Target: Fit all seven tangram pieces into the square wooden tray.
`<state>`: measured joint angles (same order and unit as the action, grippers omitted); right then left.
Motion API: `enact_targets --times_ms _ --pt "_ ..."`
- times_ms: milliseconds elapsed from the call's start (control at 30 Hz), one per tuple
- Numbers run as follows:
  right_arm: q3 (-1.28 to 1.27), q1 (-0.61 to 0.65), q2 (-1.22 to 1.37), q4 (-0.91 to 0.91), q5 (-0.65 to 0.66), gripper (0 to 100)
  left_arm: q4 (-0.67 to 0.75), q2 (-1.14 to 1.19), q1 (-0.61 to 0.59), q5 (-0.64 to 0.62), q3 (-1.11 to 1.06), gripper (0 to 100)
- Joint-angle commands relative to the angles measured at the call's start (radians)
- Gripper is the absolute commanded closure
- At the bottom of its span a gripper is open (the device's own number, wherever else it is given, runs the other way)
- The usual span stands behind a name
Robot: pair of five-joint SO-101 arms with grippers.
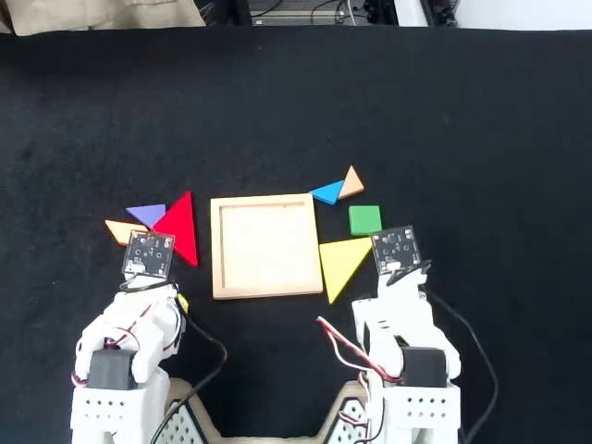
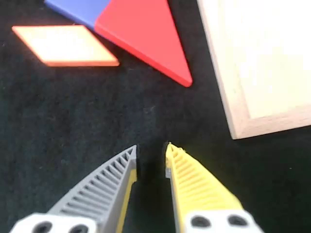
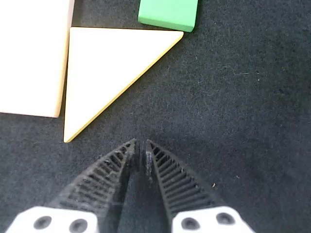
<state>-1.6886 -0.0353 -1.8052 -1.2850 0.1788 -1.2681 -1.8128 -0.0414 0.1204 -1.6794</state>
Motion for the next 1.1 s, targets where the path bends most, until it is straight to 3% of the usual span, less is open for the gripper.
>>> enact_targets --times_ms 0,233,400,533,733,933,1067 --pt "0.004 -0.005 -0.064 -0.002 0.008 96.7 0.043 -0.011 0.01 -0.005 0.021 89" --pt "0.004 -0.005 -0.065 0.08 0.003 96.9 0.163 -0.009 0.005 0.005 0.056 89" --pt "0.004 -0.005 -0.065 0.265 0.005 96.6 0.172 -0.009 -0.015 0.196 0.056 89" --pt "0.004 -0.005 -0.065 0.405 0.009 96.6 0.172 -0.011 -0.166 0.304 0.156 89" --pt "0.018 -0.003 -0.065 0.585 0.109 96.9 0.184 -0.011 -0.191 0.308 0.349 89" --pt "0.102 0.028 -0.065 0.546 0.127 96.6 0.206 -0.008 -0.16 0.348 0.374 89" --pt "0.062 0.06 -0.068 0.554 0.124 96.6 0.215 0.014 -0.148 0.176 0.433 89"
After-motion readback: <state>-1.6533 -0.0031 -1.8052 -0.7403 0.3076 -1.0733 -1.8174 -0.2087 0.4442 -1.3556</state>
